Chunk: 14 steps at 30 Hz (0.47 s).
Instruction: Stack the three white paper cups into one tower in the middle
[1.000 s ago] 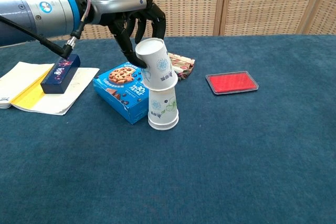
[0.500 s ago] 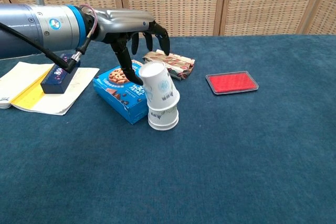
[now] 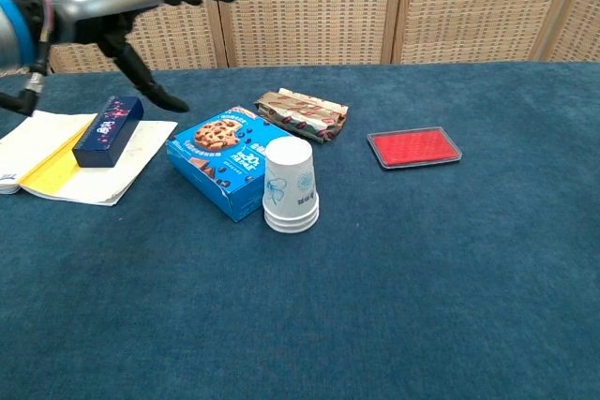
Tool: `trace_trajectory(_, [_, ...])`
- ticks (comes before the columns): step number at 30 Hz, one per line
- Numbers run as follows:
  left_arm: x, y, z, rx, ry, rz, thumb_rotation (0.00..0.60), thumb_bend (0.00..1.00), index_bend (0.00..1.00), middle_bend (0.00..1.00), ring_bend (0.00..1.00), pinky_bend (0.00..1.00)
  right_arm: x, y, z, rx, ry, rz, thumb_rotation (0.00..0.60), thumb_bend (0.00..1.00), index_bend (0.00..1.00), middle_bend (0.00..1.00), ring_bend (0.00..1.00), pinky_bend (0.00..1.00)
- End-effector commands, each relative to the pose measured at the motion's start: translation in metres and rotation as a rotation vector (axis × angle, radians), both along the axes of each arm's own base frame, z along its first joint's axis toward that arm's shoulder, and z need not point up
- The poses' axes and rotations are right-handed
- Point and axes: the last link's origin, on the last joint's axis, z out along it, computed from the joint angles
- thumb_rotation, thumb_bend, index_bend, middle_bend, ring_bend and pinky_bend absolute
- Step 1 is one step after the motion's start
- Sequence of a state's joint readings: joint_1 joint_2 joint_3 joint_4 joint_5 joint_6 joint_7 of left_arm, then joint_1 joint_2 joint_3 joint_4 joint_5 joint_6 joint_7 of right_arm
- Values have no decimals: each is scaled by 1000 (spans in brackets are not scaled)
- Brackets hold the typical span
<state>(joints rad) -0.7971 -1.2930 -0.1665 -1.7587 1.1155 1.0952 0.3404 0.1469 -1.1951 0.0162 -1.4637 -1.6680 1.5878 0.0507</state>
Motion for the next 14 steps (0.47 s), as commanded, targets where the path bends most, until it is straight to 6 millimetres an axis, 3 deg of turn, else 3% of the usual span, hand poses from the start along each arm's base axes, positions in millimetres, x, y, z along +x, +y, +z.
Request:
trace_trajectory(1, [-95, -63, 46, 210, 16, 204, 600, 0, 0, 0, 0, 0, 0, 0, 1, -9, 4, -2, 600, 0, 2, 0, 0, 0])
trace_trajectory(9, [-173, -139, 74, 310, -13, 377, 600, 0, 0, 0, 0, 0, -4, 4, 7, -32, 48, -35, 600, 0, 0, 0, 0, 0])
trace_trajectory(14, [-191, -149, 76, 311, -36, 398, 600, 0, 0, 0, 0, 0, -3, 8, 8, -45, 88, -94, 600, 0, 0, 0, 0, 0])
